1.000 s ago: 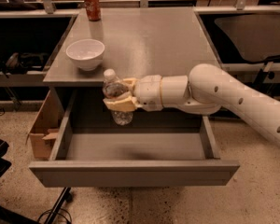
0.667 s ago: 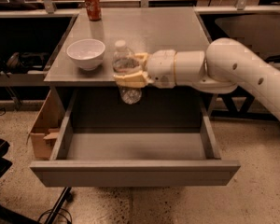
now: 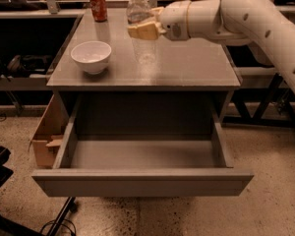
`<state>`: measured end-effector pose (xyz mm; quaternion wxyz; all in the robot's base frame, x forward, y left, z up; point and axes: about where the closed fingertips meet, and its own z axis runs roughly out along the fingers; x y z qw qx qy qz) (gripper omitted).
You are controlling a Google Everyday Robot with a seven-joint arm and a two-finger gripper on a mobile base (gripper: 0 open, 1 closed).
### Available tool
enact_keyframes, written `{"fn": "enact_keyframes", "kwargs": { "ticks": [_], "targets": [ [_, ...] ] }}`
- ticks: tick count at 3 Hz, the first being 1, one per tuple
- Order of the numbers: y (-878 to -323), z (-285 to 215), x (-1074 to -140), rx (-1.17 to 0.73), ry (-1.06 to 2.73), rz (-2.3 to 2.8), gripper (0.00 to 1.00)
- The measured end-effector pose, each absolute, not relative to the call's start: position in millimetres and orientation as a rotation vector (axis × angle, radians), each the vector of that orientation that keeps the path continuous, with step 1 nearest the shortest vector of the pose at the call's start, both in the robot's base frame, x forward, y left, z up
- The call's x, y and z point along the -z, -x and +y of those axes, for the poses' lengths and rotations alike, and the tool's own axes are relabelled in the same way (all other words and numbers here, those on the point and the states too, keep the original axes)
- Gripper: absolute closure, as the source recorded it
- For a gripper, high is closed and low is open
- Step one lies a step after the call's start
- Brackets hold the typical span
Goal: Pick water bottle from top drawer and place on counter
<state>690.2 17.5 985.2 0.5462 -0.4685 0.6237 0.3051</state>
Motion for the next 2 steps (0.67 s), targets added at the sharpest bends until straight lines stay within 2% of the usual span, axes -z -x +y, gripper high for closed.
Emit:
{"fn": "enact_keyframes", "kwargs": {
  "ticks": [1, 2],
  "targets": [
    [-755.5, 17.0, -1000.5, -0.670, 1.031, 1.560, 1.00],
    [-811.6, -5.1, -1032.6, -0.554, 0.915, 1.556, 1.00]
  ]
}}
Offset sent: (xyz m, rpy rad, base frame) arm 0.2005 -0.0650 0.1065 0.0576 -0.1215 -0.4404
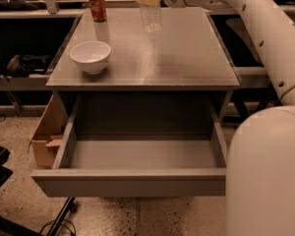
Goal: Pick water bottle from top drawer and place on counter
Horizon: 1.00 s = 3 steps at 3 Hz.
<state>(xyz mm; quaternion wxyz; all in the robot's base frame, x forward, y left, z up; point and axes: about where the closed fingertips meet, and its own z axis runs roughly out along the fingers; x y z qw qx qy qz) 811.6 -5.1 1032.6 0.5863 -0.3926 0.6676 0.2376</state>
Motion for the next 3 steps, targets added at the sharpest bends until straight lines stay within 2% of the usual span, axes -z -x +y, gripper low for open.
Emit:
{"fn": "enact_keyframes", "kwargs": {
  "ticks": [1, 3],
  "targets": [
    [-850.5, -26.8, -1046.1, -0.479, 0.793, 1.520, 1.00],
    [-900.3, -30.5, -1000.1, -0.459, 0.672, 1.498, 1.00]
  ]
}}
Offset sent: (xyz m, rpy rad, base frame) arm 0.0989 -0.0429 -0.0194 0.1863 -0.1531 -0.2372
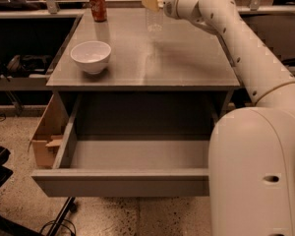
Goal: Pick water bottle from top drawer and place on counter
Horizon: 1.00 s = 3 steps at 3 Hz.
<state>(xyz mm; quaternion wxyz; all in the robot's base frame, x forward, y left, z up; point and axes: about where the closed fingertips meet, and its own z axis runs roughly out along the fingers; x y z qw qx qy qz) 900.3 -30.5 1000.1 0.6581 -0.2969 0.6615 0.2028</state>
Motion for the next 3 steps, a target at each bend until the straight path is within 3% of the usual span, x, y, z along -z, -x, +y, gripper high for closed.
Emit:
{"fn": "enact_keyframes", "kwargs": {
  "ticks": [3],
  "targets": [
    [-923.7, -31.4, -924.9, -0.496, 0.574, 1.575, 1.00]
  ]
}}
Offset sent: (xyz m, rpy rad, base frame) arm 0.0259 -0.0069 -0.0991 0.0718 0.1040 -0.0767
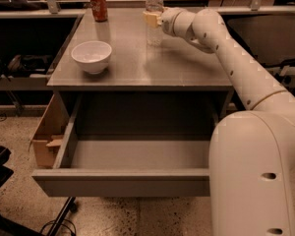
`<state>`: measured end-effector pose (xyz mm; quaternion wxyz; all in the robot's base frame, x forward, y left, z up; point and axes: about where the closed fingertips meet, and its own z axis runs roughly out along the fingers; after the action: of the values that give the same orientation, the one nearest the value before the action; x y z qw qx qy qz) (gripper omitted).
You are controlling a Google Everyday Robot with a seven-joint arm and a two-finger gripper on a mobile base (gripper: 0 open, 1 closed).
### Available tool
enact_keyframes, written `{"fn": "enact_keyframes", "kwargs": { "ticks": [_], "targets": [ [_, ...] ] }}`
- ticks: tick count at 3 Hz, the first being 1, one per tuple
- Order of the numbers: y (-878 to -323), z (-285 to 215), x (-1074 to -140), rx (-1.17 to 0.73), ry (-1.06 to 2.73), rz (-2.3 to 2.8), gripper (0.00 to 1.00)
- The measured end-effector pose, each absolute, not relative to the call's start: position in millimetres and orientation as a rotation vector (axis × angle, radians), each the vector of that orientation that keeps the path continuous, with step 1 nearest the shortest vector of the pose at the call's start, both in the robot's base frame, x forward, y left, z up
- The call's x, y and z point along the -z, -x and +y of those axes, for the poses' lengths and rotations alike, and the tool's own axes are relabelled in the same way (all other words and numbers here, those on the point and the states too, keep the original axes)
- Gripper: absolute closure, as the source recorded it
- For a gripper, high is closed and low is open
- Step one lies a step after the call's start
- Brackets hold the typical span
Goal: Pick water bottle from top drawer and place on counter
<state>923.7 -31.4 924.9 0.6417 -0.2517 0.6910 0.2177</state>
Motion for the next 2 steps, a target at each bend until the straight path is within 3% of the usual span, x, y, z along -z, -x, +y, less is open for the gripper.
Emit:
{"fn": "enact_keyframes", "kwargs": {
  "ticks": [1, 2],
  "targets": [
    [-923.7, -31.5, -925.7, -0.496, 0.574, 1.575, 0.86],
    [-923.7, -31.4, -925.7, -0.496, 0.574, 1.575, 0.63]
  ]
}}
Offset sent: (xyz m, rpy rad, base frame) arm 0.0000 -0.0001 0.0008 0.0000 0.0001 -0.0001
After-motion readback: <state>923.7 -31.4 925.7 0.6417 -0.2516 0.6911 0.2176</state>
